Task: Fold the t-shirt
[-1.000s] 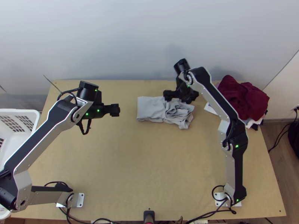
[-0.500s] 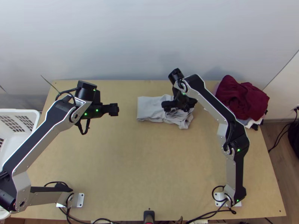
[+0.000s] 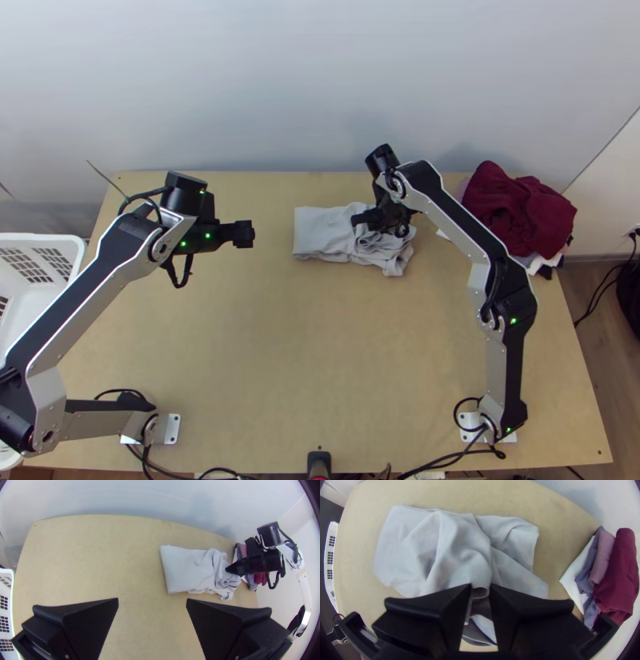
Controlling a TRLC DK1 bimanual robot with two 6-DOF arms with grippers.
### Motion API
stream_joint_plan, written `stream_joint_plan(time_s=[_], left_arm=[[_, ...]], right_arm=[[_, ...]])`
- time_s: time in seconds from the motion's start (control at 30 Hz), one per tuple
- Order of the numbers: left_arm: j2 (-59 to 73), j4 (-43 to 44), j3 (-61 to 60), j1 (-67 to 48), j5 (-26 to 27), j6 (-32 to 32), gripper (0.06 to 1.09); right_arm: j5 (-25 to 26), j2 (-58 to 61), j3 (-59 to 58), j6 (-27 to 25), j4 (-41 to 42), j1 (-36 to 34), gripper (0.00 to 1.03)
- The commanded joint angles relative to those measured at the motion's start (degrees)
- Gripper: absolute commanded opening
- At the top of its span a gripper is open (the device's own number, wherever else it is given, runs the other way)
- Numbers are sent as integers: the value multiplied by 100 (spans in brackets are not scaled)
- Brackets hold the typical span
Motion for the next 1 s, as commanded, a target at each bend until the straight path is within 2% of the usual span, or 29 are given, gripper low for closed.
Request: stream_joint_plan(time_s=[0.0, 0.17, 0.37, 0.5, 0.7, 0.97], left_arm=[[9, -3, 44, 2, -1, 8, 105], [18, -3, 52, 11, -1, 8, 105], [18, -3, 52, 11, -1, 8, 105], [27, -3, 44, 11, -10, -1, 105], [18, -3, 52, 11, -28, -1, 105], [71, -3, 35, 20, -28, -36, 105]], right_arm=[[12, 79, 29, -113, 103, 3, 9], [3, 70, -6, -43, 103, -15, 3], [12, 44, 55, 124, 103, -41, 3], [39, 26, 213, 186, 429, -191, 3], [408, 378, 618, 177, 429, -446, 3], [610, 1011, 1347, 265, 683, -859, 3]])
